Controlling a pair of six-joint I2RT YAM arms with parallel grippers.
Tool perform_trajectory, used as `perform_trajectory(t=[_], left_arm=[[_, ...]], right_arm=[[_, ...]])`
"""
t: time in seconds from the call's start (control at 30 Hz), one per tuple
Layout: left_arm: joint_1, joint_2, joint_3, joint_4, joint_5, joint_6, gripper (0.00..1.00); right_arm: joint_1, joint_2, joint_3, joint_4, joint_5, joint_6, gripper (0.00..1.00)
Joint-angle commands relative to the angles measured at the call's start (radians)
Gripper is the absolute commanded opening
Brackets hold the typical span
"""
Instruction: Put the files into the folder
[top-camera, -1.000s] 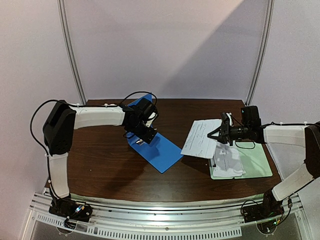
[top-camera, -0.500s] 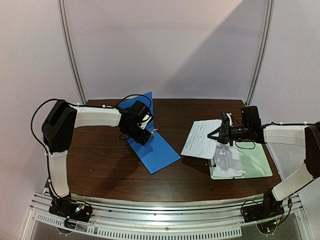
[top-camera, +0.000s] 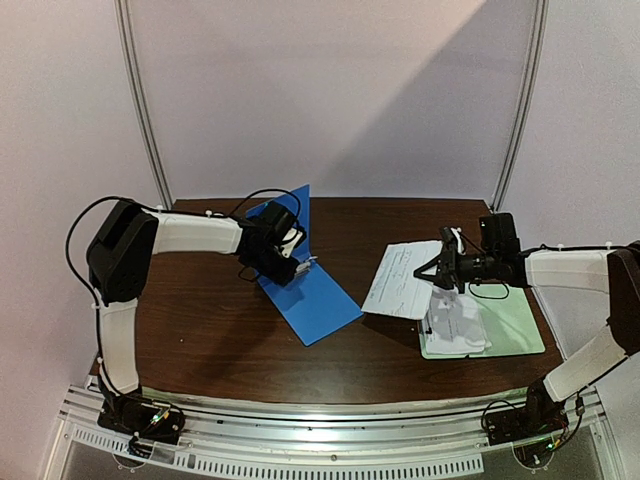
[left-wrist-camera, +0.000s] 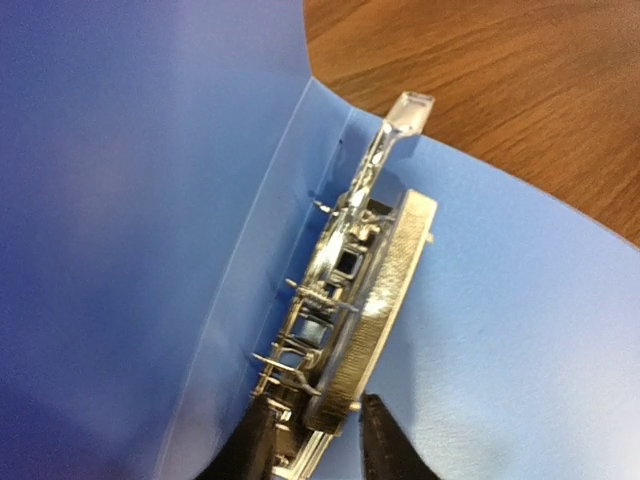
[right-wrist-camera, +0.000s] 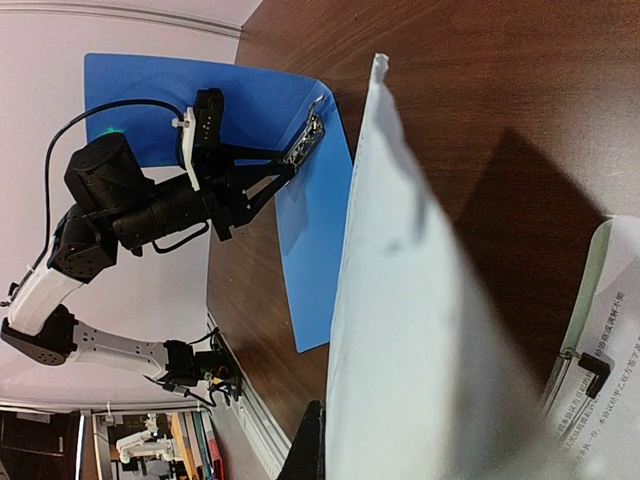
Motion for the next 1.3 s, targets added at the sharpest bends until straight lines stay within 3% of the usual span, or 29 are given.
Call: perform_trajectory(t=[0.0,0.23,0.53,0.8,1.27], left_arm=[[0.01,-0.008,-0.027,0.041,0.021,-0.017,0.24],[0.009,0.004,-0.017,0.059,0.076,-0.058,0.07],[-0.023,-0.023,-0.018,0.047,0.099,-0.191,0.05],[-0.063,-0.071,-0.07,0.069,0.134,-0.296,0.04],[-0.159,-0.093,-0.099,0.076,0.085,-0.459,0.04]], right_arm=[[0.011,0.018,0.011,-0.002,0.011,-0.003,0.0],[0.021,0.037,0.031,0.029,0.014,0.016,0.0],[0.125,0.12,0.076,0.186,0.042,0.157,0.0],[0.236,0.358,0.196,0.349,0.014,0.297,0.0],[0.257,0.54,0.266,0.387,0.008,0.347,0.0]])
